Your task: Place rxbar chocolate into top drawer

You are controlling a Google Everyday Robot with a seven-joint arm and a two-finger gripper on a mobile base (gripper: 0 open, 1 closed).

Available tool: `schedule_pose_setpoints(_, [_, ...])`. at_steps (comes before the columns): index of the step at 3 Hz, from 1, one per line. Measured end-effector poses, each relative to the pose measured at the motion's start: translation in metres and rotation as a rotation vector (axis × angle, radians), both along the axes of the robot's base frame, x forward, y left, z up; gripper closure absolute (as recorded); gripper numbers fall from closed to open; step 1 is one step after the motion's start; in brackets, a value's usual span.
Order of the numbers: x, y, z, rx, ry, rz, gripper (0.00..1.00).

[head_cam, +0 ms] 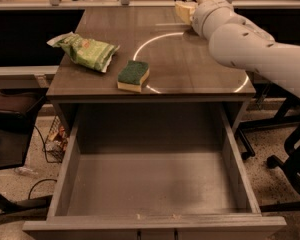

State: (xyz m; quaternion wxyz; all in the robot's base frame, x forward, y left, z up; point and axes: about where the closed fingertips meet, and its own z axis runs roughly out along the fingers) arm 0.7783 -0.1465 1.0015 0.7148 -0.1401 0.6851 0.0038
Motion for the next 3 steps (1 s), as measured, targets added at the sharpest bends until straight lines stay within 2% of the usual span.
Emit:
schedule_pose_setpoints(1, [-0.001, 0.012, 0.002, -0.047, 0.057, 0.059, 1.00])
schedule_pose_setpoints(2, [0.003, 0.001, 0.004, -0.157, 0.099, 0.099, 1.00])
schedule_pose_setpoints(3, [0.008, -0.049, -0.016, -0.273, 0.148, 0.103, 1.00])
